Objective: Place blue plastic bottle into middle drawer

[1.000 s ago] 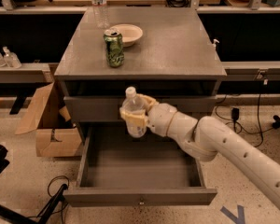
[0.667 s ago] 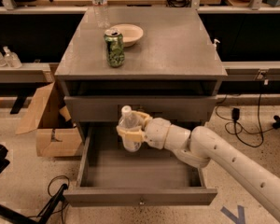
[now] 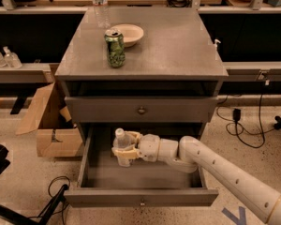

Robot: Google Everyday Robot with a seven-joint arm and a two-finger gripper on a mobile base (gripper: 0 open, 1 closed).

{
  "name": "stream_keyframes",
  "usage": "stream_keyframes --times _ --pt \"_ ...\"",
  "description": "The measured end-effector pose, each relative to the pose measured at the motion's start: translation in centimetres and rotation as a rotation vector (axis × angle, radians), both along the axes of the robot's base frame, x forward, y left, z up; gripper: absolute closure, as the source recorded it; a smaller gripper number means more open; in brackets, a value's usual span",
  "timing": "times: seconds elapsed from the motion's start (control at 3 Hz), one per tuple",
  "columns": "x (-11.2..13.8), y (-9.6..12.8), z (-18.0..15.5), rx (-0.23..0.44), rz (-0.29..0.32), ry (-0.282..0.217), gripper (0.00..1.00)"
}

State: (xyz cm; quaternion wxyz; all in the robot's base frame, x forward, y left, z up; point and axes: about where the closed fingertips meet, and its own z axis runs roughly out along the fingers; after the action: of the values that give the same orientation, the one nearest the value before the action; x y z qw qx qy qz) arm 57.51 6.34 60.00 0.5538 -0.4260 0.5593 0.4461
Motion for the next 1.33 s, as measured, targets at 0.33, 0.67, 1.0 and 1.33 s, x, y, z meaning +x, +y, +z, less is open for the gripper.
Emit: stream_keyframes --times 0.33,0.67,1.0,1.33 --pt "0.6 0.9 -4.6 -0.015 0.027 0.024 1.0" --pt "1.3 1.6 -7.8 -0.021 0.031 0.046 1.0" --pt "2.1 2.2 -10.4 -0.028 0.038 0.069 1.0" --pt "3.3 2.4 -11.5 -0.033 0.043 0.064 1.0"
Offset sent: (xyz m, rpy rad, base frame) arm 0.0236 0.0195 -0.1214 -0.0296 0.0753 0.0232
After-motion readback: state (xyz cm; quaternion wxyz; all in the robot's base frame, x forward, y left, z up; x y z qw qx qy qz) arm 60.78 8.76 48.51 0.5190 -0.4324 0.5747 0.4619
